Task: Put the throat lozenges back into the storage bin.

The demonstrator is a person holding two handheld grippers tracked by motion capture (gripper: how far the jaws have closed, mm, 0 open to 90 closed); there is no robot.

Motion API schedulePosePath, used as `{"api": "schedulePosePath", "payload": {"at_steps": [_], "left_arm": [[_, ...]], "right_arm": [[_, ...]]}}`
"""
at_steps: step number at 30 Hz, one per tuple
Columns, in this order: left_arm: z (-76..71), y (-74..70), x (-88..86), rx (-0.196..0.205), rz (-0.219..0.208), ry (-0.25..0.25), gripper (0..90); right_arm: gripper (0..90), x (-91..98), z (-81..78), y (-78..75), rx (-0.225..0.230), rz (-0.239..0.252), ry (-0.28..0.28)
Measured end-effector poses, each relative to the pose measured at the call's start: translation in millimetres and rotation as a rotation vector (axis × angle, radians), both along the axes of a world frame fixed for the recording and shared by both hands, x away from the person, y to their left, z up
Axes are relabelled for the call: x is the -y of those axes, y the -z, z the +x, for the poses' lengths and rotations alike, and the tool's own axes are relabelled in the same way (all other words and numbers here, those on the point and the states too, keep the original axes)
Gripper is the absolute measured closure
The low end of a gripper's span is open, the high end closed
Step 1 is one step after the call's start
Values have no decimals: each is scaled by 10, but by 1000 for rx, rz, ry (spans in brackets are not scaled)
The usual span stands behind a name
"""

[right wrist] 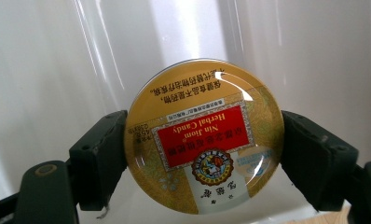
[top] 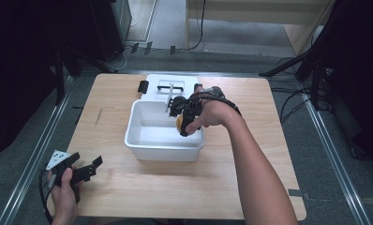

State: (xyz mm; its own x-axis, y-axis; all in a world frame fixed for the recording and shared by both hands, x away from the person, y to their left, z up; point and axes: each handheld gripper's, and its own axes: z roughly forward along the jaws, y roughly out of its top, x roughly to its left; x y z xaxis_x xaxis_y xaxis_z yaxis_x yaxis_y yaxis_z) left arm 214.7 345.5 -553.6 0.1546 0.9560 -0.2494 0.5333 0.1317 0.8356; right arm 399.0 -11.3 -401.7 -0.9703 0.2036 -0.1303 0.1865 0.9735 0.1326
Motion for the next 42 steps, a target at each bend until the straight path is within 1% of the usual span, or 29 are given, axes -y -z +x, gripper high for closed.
{"api": "schedulePosePath", "payload": {"at_steps": [3, 4, 11, 13, 14, 15, 17, 18, 19, 20, 22, 23, 25, 29, 32, 35, 37, 38, 39, 40, 41, 42], "left_arm": [[1, 1, -1, 1, 0, 0, 0], [2, 1, -2, 0, -1, 0, 0], [1, 1, -1, 2, -1, 0, 0], [1, 1, 2, 2, -2, 0, 0], [1, 1, 2, 2, -2, 0, 0], [1, 1, 1, 2, -1, 1, 0], [0, 1, 2, 2, -2, 0, 0], [-3, -1, -1, 1, 2, 3, 0], [-3, -1, 1, -1, 1, 2, 0], [-1, 0, 3, 0, 0, 1, 0], [0, -1, 2, -2, 1, 2, 0], [-1, -1, 0, -2, 0, 2, 0], [-1, 1, -4, 2, 1, 3, 0], [2, 1, -1, -1, 4, 2, 0], [2, 1, -2, -2, 5, -1, 0], [1, 1, -2, -2, 4, -1, 0], [-2, -1, -2, -2, 6, 1, 0], [0, 0, -2, -1, 4, 1, 0], [1, 0, -3, -3, 4, 1, 0], [0, 0, -5, -3, 3, 2, 0], [0, 0, -4, -1, 3, 1, 0], [0, 0, -5, -2, 4, 1, 0]], "right_arm": [[205, -11, -9, 75, -14, -22, 6], [206, -18, -13, 102, -17, -27, 0], [206, -41, -18, 226, -19, -56, -1], [206, -47, -19, 257, -27, -71, 4], [206, -51, -25, 287, -41, -82, 16], [206, -50, -25, 300, -45, -83, 15], [206, -53, -24, 348, -33, -107, 10], [206, -54, -30, 361, -32, -113, 18], [206, -57, -26, 377, -30, -112, 16], [206, -59, -34, 391, -31, -114, 29], [206, -64, -33, 420, -25, -117, 19], [206, -67, -42, 429, -30, -123, 19], [205, -69, -54, 456, -40, -126, -1], [204, -57, -63, 490, -30, -120, -3], [195, -50, -56, 484, -43, -113, 8], [158, -52, -47, 482, -32, -104, 13], [152, -50, -46, 480, -17, -101, 12], [162, -47, -46, 479, -6, -96, 6], [174, -44, -58, 475, 4, -96, 14], [200, -41, -67, 464, 10, -98, 12], [231, -34, -76, 449, 21, -89, 9], [281, -26, -77, 429, 33, -75, 2]]}}
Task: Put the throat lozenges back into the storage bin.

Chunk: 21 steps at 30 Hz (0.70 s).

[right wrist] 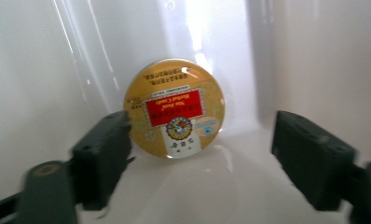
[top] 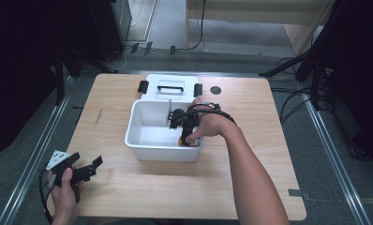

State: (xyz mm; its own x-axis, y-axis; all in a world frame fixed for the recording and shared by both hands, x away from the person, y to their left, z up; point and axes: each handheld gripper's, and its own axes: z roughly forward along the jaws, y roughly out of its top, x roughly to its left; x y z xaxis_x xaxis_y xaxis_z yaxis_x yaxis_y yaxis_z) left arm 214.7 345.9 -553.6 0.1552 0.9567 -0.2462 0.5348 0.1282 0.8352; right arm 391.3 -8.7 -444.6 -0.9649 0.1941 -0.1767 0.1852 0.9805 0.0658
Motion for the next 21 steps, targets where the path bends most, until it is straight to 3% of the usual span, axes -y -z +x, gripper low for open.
{"api": "schedulePosePath", "payload": {"at_steps": [3, 9, 18, 21], "left_arm": [[2, 0, 1, -1, 0, -1, 0], [3, 0, 4, 0, -1, -3, 0], [4, 1, 3, 1, -6, -7, 0], [-11, 1, 7, 7, -7, -15, 0]], "right_arm": [[343, 17, -12, -82, 5, 34, -1], [378, 75, -27, -299, 41, 123, 33], [358, 248, -105, -555, 55, 207, 37], [322, 310, -130, -606, 48, 211, 66]]}}
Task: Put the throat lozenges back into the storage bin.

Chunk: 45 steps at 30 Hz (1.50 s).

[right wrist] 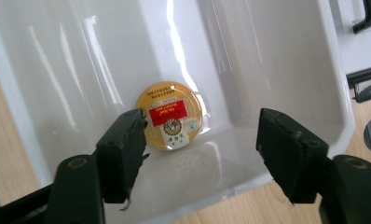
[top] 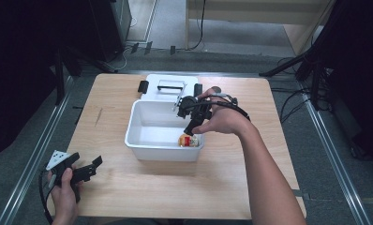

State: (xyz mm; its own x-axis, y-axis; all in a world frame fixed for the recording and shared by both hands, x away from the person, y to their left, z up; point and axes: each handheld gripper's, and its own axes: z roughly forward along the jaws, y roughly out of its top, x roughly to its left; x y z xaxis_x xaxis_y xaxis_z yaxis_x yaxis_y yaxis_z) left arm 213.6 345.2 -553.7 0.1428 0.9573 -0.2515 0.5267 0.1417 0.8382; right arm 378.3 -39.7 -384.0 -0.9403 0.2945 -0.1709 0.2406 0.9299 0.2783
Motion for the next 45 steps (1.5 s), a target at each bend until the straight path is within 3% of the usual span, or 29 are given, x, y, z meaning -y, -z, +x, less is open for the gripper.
{"api": "schedulePosePath", "payload": {"at_steps": [5, 10, 18, 24, 30, 37, 45], "left_arm": [[-3, 0, 5, -1, 0, 0, 0], [4, -1, 5, -5, -1, 5, 0], [11, 0, -7, -6, -3, 4, 0], [19, -1, -7, -11, 0, 5, 0], [17, -1, -7, -9, -2, 1, 0], [21, 0, -6, -14, -2, 0, 0], [13, -1, -4, -6, 2, -4, 0]], "right_arm": [[301, 157, -48, -101, -6, 50, 37], [276, 360, -95, -154, -14, 53, 74], [234, 692, -143, -116, -39, 53, 145], [213, 912, -245, -98, -25, 55, 198], [187, 1165, -316, 76, -9, 71, 270], [158, 1519, -382, 354, -23, 140, 383], [131, 1847, -554, 658, 60, 203, 513]]}}
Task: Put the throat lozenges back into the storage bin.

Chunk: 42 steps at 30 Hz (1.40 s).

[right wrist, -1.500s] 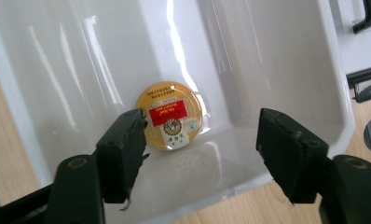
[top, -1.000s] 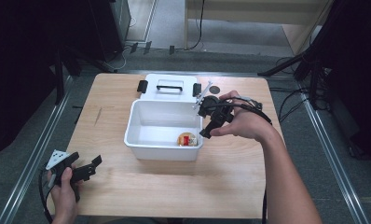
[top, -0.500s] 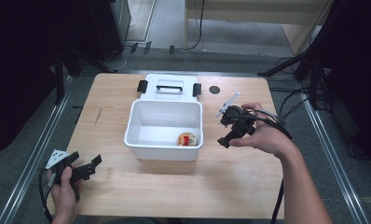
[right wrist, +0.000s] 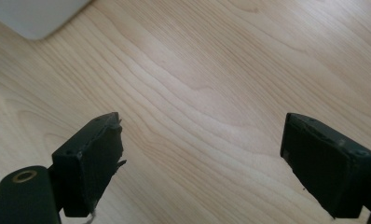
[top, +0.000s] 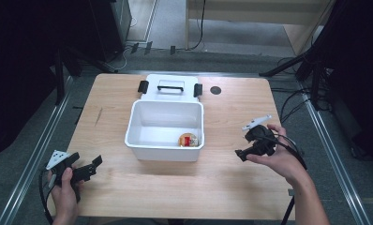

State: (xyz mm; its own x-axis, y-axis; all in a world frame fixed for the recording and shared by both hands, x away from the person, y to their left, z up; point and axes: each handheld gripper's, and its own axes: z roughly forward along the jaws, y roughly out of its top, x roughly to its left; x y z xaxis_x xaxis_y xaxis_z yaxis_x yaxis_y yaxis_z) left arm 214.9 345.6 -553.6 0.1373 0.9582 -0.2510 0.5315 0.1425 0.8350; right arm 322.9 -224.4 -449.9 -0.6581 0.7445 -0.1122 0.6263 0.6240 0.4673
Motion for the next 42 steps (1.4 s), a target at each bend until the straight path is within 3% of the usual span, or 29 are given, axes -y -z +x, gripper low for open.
{"api": "schedulePosePath", "payload": {"at_steps": [8, 12, 15, 21, 27, 30, 36, 42], "left_arm": [[-4, 0, -6, 2, -6, -3, 0], [-11, -2, 1, 10, 2, -7, 0], [-13, -3, 6, 12, 5, -6, 0], [-20, -3, 5, 17, 5, -14, 0], [-26, -4, 11, 23, 13, -16, 0], [-23, -5, 10, 20, 10, -13, 0], [3, -2, 17, 1, 12, 9, 0], [9, -4, 28, -8, 27, 12, 0]], "right_arm": [[55, 367, -251, 336, 136, 97, 98], [63, 552, -391, 498, 206, 158, 168], [41, 678, -513, 621, 238, 197, 204], [13, 921, -707, 833, 259, 270, 264], [10, 1077, -831, 909, 300, 345, 324], [10, 1084, -872, 942, 318, 347, 336], [10, 1122, -948, 951, 409, 375, 387], [21, 1116, -934, 968, 400, 369, 398]]}}
